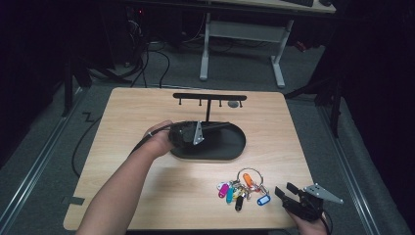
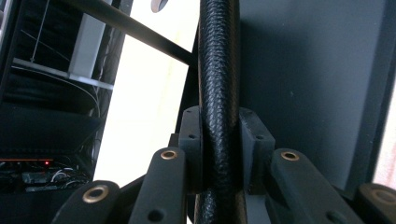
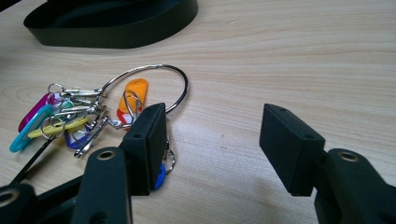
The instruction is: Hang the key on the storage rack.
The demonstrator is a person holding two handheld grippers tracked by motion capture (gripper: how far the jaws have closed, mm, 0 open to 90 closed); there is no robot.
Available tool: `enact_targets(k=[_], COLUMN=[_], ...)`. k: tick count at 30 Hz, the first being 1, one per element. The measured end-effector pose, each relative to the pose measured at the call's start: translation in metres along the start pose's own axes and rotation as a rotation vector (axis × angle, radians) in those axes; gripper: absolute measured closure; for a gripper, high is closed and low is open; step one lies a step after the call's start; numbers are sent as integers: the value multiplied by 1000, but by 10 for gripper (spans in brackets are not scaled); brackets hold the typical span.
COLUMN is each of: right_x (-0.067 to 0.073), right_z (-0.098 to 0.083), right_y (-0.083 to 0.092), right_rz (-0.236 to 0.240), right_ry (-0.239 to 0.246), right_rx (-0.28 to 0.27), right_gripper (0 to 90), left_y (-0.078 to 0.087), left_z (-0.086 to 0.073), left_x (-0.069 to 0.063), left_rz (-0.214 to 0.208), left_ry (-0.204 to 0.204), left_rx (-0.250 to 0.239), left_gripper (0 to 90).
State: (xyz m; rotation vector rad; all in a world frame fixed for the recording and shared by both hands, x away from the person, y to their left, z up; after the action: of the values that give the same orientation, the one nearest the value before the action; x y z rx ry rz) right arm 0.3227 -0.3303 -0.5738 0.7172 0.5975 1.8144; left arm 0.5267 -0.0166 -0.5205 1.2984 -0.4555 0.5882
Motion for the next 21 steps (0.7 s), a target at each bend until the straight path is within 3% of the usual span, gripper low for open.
enact_targets(k=[7,11,13,16,20,21], right_x=[0,0,0,0,1,1], right_z=[0,-1,-1,-1,-1,-1], right_y=[-1,-2,-2,-2,-3,-3], right_rz=[2,3,4,4,5,6], right_ry=[-1,-1,1,1,0,-2], right_rx=[4,8,8,8,10,10], right_gripper=[418,418,418,418,418,418], left_y=[-11,-15,-19,-20,-20,-21], left_z=[0,-5,-6,-6,-6,-6], left_x=[-1,-3,-4,-6,-11,-15], left_rz=[-8,-23,-12,-18,-43,-70], left_ry=[-3,-6,-28,-21,-9,7], left_rx=[2,40,46,50,67,84], left_gripper=[742,740,736,732,700,685])
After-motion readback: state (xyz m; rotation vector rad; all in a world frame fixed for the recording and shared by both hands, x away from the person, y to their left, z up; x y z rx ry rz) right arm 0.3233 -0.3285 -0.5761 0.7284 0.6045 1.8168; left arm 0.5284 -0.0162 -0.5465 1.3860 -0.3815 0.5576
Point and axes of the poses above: each handheld gripper's, and its own axes: y roughly backward along the jaws, z roughly out of its top, x roughly to its left, the point moved 10 cm from there along -y, roughly forward along the jaws, and after that the axes turned 12 degrees about x, right-handed, at the moved point
